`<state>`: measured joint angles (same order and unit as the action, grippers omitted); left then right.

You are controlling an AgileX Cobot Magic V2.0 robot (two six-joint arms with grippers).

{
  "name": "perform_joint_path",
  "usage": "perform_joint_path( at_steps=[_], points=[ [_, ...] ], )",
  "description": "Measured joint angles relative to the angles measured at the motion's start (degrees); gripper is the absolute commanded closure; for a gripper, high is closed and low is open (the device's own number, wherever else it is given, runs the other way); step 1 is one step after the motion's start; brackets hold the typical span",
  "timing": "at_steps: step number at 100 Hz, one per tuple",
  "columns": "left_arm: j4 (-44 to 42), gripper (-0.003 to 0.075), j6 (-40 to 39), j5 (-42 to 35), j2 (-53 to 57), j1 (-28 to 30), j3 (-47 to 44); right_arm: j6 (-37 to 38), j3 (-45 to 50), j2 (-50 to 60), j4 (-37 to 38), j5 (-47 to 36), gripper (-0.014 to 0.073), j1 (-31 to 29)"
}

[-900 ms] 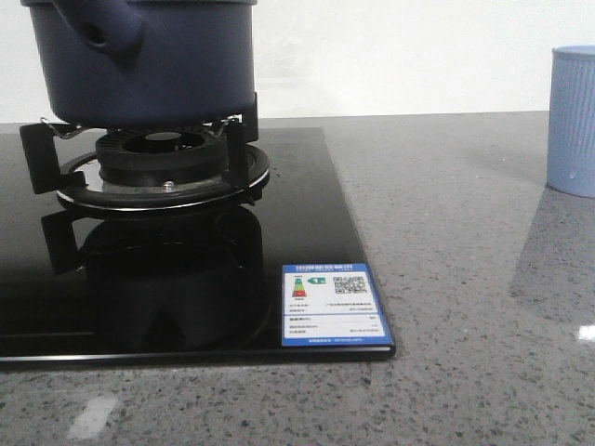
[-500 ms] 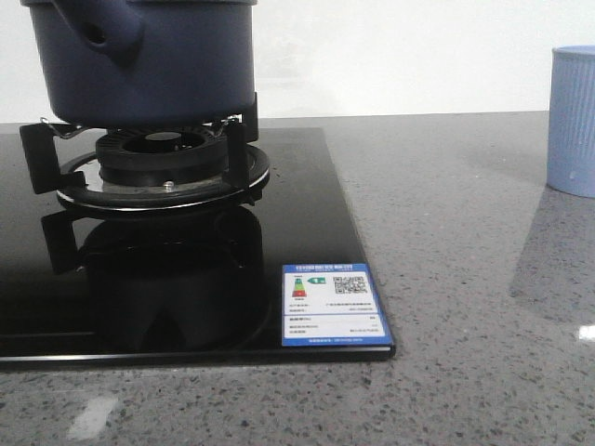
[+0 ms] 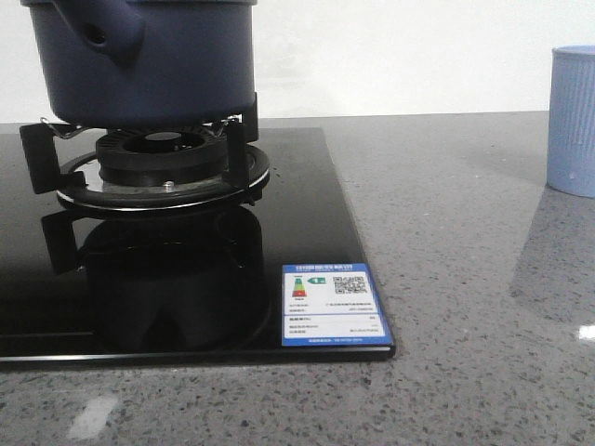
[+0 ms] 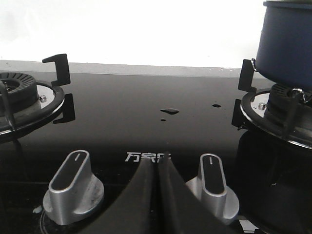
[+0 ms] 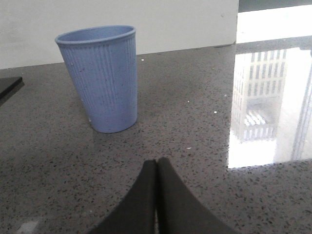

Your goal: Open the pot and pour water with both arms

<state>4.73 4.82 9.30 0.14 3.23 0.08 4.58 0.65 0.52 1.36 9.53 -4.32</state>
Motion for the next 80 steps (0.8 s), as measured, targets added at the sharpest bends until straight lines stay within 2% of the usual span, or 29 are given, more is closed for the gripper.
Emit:
perform_joint_path(
  at_steps=[24, 37, 64, 80],
  points=[
    [0.2, 0.074, 0.0, -0.2, 0.0, 0.0, 0.0, 0.0, 0.0, 0.0, -0.1, -0.9, 0.0669, 0.0],
    [5.2, 0.074, 0.0, -1.8, 0.0, 0.0, 0.0, 0.0, 0.0, 0.0, -2.5, -2.8, 0.0669, 0.0],
    [14.5, 0.074, 0.0, -4.6, 0.0, 0.0, 0.0, 0.0, 0.0, 0.0, -13.3, -4.7, 0.0669, 0.0],
    [27.9, 0.074, 0.0, -7.0, 0.0, 0.0, 0.0, 0.0, 0.0, 0.0, -24.6, -7.5, 0.0669, 0.0]
  ],
)
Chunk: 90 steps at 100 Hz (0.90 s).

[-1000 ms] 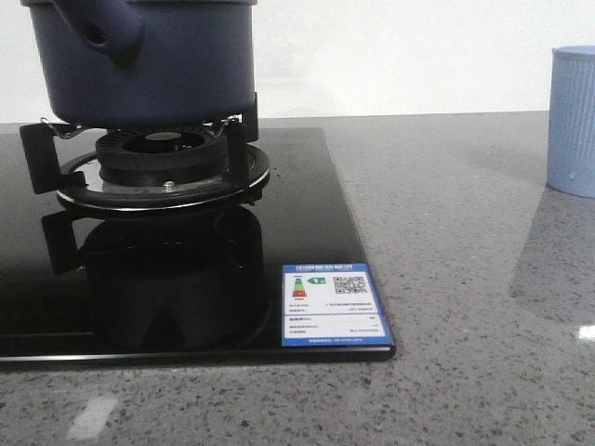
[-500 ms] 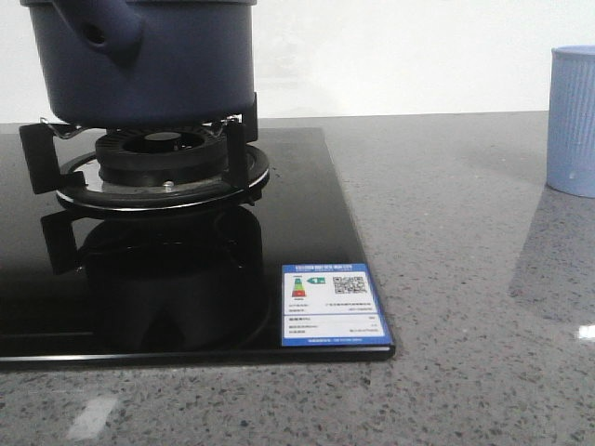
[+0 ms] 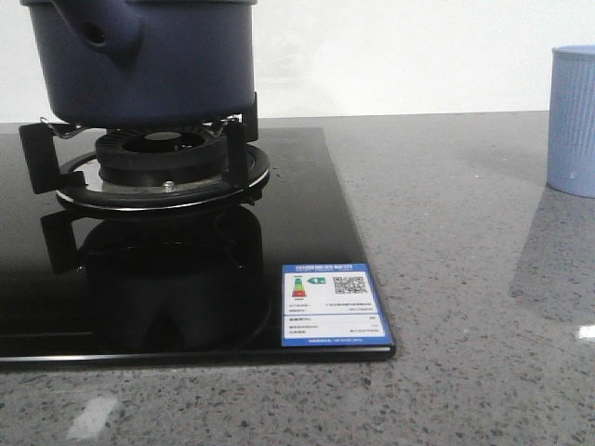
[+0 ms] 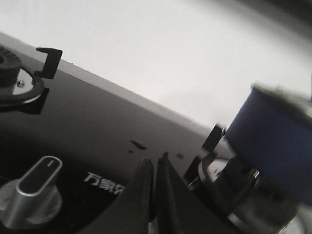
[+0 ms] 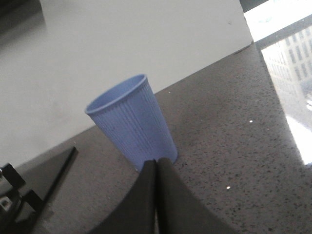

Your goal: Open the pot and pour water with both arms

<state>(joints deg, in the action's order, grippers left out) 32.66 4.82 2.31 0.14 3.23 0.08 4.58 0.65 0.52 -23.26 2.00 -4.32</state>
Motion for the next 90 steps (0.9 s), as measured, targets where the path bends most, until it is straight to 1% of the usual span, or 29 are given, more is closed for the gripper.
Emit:
perform_joint_path(
  at_steps=[9, 19, 28, 36, 46, 59, 69, 77, 90],
  points=[
    [7.0, 0.074, 0.0, -1.0, 0.0, 0.0, 0.0, 0.0, 0.0, 0.0, -3.4, -0.5, 0.0656, 0.0],
    [9.0, 0.074, -0.1, -1.0, 0.0, 0.0, 0.6, 0.0, -0.6, 0.0, -4.1, 0.3, 0.0649, 0.0],
    [6.4, 0.074, 0.7, 0.6, 0.0, 0.0, 3.4, 0.0, -3.5, -0.3, -2.0, 2.4, 0.0649, 0.0],
    [1.7, 0.074, 2.5, 4.4, -0.7, 0.0, 8.2, 0.0, -7.8, -2.8, 1.6, 4.9, 0.0649, 0.0],
    [-3.1, 0.074, 6.5, 10.5, -5.0, 0.0, 16.4, 0.0, -14.6, -9.5, 6.5, 9.3, 0.0649, 0.0],
    [-4.8, 0.074, 14.5, 17.7, -13.2, -0.2, 25.8, -1.5, -23.8, -19.6, 10.3, 13.9, 0.065, 0.0],
    [-4.9, 0.074, 16.8, 19.5, -18.1, -2.8, 31.1, -3.8, -29.5, -26.7, 11.4, 16.3, 0.065, 1.1],
    [-5.1, 0.0739, 17.6, 19.9, -21.2, -5.9, 33.2, -6.1, -33.2, -30.7, 11.6, 18.0, 0.065, 3.1],
    [-5.5, 0.0729, 17.8, 20.2, -25.6, -10.0, 35.3, -9.0, -35.9, -35.0, 11.8, 19.7, 0.0645, 7.1]
  ],
)
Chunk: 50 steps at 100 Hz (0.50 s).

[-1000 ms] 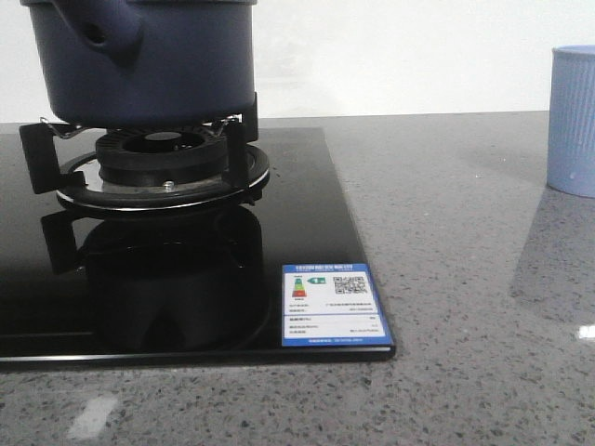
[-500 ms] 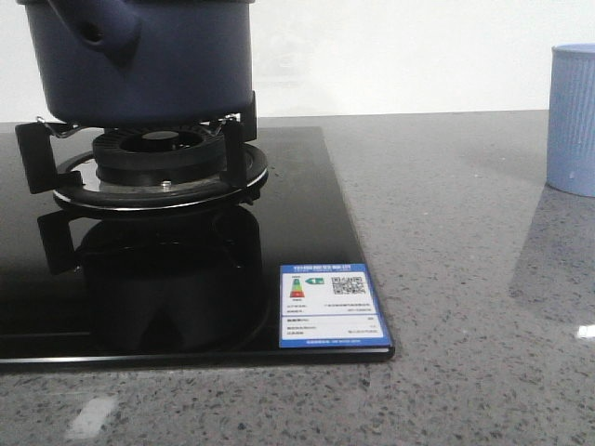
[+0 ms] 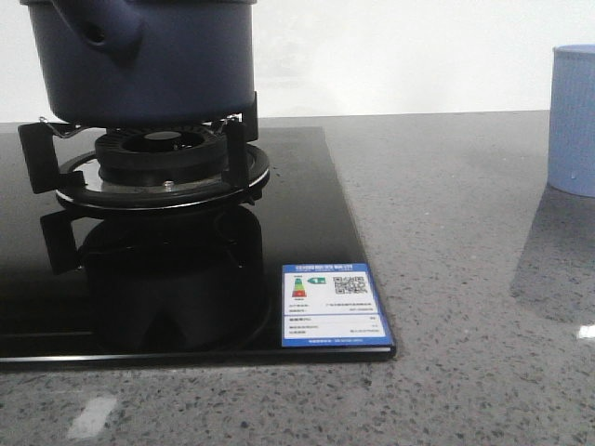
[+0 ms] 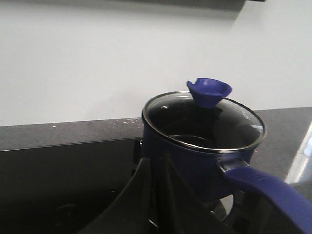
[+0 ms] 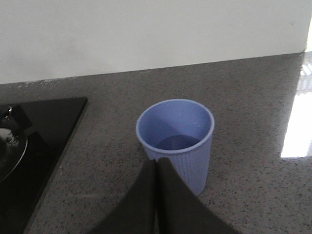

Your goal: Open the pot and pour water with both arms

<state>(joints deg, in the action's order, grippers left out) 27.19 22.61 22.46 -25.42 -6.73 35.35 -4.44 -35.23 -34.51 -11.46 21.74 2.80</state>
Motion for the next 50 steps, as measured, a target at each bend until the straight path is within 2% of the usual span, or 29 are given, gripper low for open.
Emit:
perform_joint_path(
  at_steps=[7, 15, 24, 29, 37, 50],
  points=[
    [0.0, 0.0669, 0.1, -0.8, -2.0, -2.0, 0.9, -0.4, -0.4, -1.1, 0.0, 0.5, 0.0599, 1.7],
    [0.0, 0.0524, 0.1, -2.5, -4.1, -4.3, 2.0, -0.7, -0.6, -1.6, 0.0, 0.8, 0.0496, 3.2],
    [0.3, 0.036, 0.3, -5.0, -6.7, -6.6, 3.0, -0.8, -0.6, -1.7, 0.0, 0.9, 0.0283, 4.3],
    [0.9, 0.0295, 0.3, -6.7, -8.3, -7.7, 3.3, -0.8, -0.6, -1.7, 0.0, 0.9, 0.0173, 4.6],
    [1.4, 0.026, 0.3, -9.6, -11.1, -9.6, 3.4, -0.9, -0.6, -1.7, 0.0, 0.9, 0.0059, 4.7],
    [1.3, 0.026, 0.3, -12.7, -16.0, -13.2, 3.4, -0.9, -0.6, -1.7, 0.0, 1.6, 0.0055, 4.7]
  ],
)
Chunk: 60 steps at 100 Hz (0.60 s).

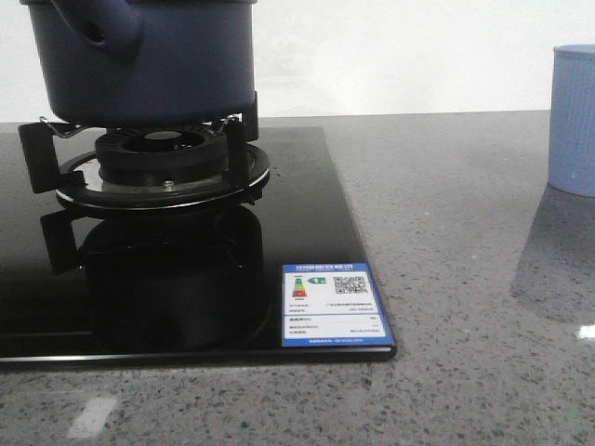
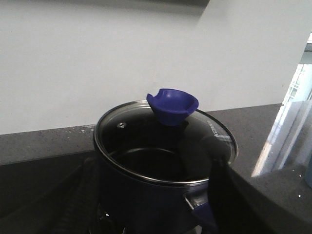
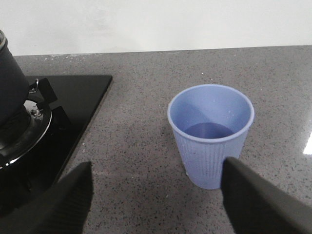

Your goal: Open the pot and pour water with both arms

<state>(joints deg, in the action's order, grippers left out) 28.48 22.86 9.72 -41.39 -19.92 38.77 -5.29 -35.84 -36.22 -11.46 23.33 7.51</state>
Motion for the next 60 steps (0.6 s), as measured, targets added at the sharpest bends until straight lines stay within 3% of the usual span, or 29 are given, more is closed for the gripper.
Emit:
perform_joint_path(
  at_steps=[11, 28, 60],
  points=[
    [-0.7, 0.0246, 0.0, -4.1, -4.8, -3.0, 0.4, 0.0, 0.0, 0.0, 0.0, 0.7, 0.0055, 0.0],
    [-1.2, 0.0147, 0.0, -9.7, -13.1, -5.7, 3.5, 0.0, 0.0, 0.0, 0.0, 1.4, 0.0055, 0.0],
    [-1.7, 0.0143, 0.0, -11.0, -28.1, -6.2, 13.7, -0.1, 0.0, 0.0, 0.0, 1.9, 0.0055, 0.0]
  ],
)
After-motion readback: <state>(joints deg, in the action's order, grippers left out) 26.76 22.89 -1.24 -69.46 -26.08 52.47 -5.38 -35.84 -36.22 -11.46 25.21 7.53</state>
